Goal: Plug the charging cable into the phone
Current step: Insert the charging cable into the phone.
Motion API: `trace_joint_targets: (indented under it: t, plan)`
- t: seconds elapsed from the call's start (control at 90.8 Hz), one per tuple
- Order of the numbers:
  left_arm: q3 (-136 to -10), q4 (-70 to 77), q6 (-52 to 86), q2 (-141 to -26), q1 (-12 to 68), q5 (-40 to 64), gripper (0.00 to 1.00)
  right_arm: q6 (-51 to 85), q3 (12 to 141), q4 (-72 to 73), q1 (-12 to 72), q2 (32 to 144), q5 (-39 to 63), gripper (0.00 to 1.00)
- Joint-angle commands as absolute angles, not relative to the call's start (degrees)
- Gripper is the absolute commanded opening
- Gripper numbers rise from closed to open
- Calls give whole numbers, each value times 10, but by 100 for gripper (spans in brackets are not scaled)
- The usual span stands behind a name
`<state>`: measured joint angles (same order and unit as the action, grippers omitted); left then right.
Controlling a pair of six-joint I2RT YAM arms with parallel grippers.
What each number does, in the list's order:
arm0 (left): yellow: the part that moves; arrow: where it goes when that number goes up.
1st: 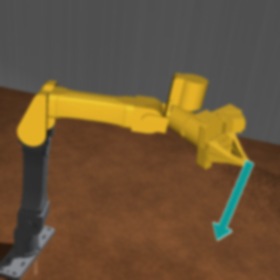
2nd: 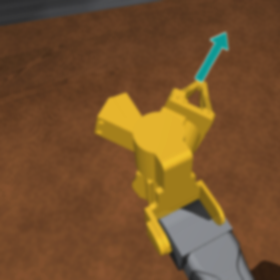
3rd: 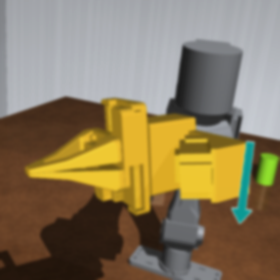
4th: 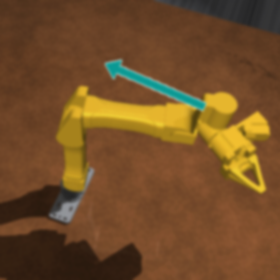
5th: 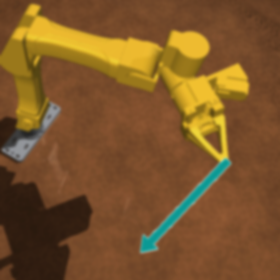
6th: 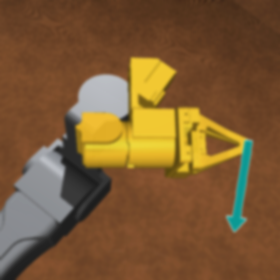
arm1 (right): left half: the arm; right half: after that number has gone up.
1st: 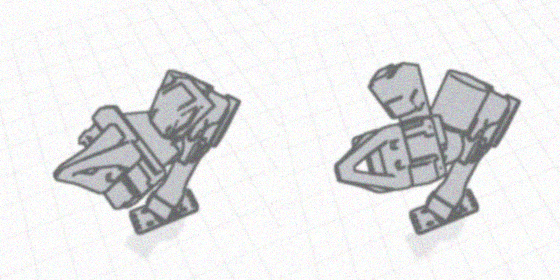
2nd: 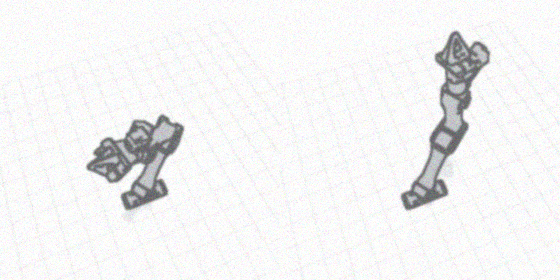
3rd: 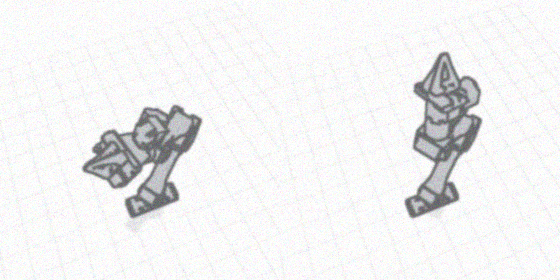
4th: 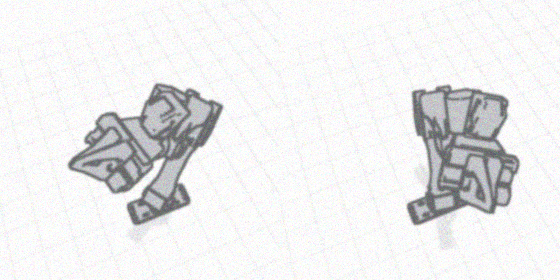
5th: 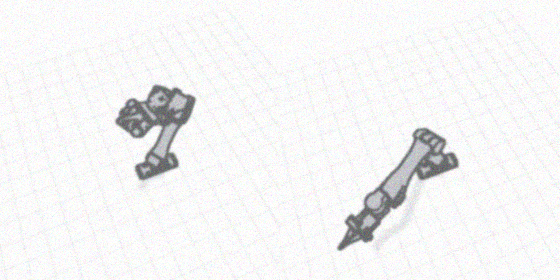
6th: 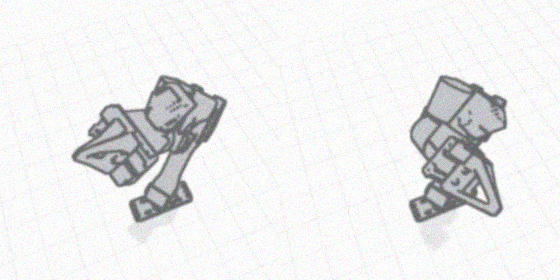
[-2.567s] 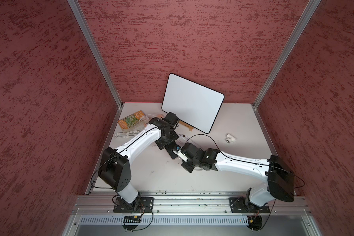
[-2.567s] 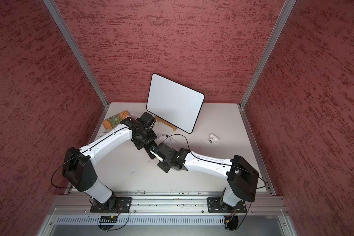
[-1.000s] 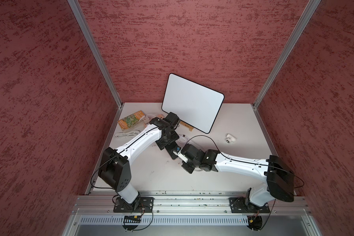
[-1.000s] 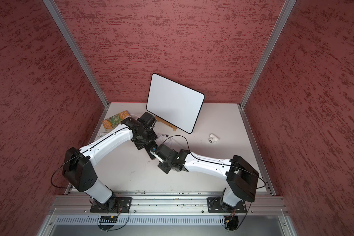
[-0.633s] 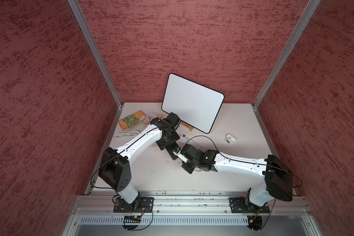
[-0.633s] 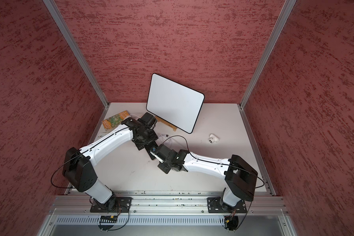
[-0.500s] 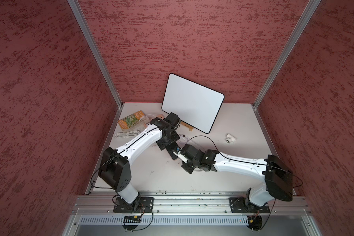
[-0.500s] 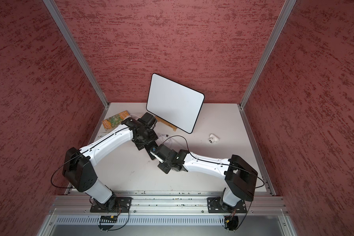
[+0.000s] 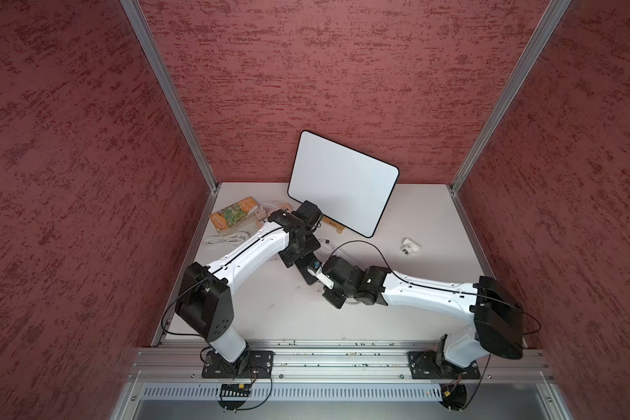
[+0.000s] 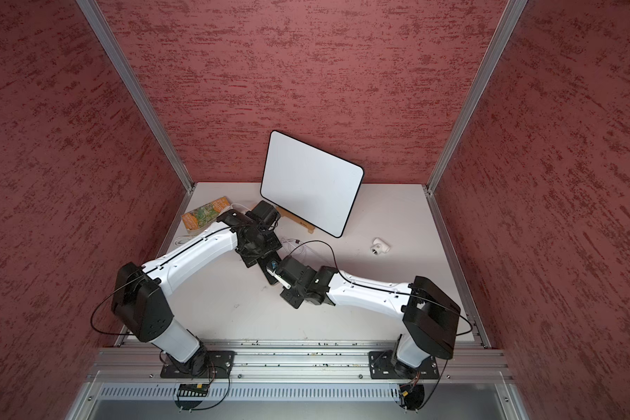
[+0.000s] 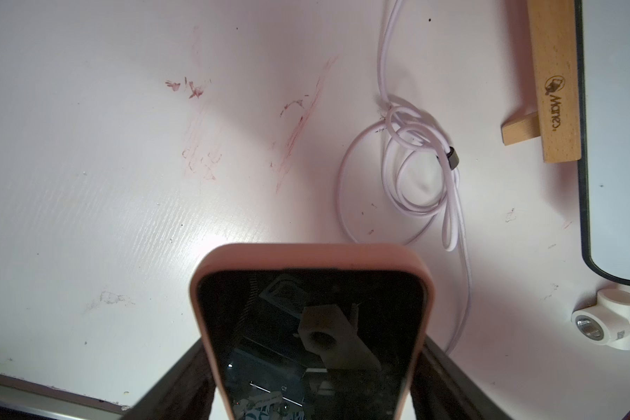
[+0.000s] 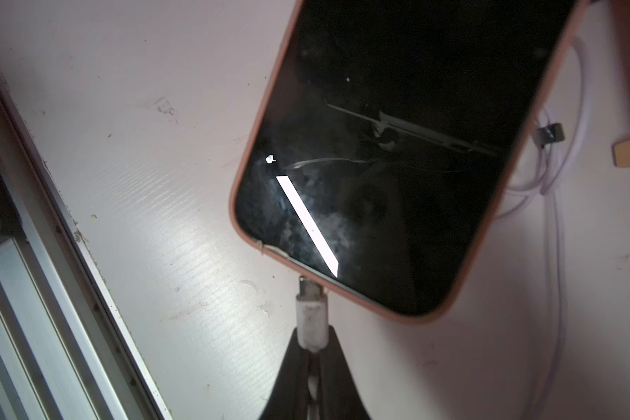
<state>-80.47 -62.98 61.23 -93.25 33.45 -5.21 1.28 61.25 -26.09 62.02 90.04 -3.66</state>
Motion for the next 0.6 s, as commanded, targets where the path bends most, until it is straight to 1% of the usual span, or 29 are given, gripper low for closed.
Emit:
trace_joint_targets:
  t: [0.0,0.298,0.584]
  plan:
    - [-810,-622,619,-923,340,-60,0,20,614,-235,627,880,-35,0]
    - [-811,-624,620,-922,346,-63,0,17,619,-232,626,893,-48,0]
    - [-811,-620,622,-928,353,-61,0,14,638,-245,627,911,-99,0]
